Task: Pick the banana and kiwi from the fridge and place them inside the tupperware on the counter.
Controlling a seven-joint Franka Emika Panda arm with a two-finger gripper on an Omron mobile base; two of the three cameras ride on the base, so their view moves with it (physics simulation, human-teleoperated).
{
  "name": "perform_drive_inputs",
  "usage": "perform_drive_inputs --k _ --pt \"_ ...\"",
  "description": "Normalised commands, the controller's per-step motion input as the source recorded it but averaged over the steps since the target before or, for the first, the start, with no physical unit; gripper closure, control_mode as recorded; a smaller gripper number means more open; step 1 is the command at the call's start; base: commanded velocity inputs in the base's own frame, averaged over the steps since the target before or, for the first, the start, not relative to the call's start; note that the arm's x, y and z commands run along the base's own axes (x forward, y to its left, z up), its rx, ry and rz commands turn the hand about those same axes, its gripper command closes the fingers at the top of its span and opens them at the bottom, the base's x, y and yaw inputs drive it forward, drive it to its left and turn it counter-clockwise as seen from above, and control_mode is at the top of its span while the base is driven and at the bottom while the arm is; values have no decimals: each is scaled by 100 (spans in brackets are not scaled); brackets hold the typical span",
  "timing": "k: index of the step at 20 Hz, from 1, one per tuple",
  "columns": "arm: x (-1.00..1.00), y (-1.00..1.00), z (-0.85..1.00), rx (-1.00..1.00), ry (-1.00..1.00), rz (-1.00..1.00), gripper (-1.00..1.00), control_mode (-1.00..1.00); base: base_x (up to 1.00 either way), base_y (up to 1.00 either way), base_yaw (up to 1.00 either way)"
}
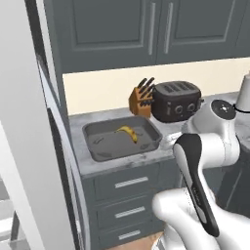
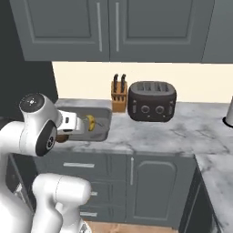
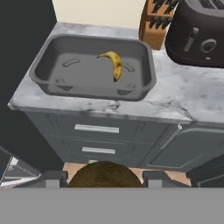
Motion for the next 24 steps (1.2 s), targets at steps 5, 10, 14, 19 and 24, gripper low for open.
perform_drive_inputs --k 5,10,14,19,24 --pt "0 0 0 0 0 0 100 100 94 23 1" --pt "18 21 -32 0 5 1 100 -100 49 20 2" --pt "24 62 -90 0 15 3 100 -100 0 0 0" --pt "60 61 -77 0 14 3 100 -100 0 0 0" --pt "85 32 -42 0 9 1 100 -100 0 0 0"
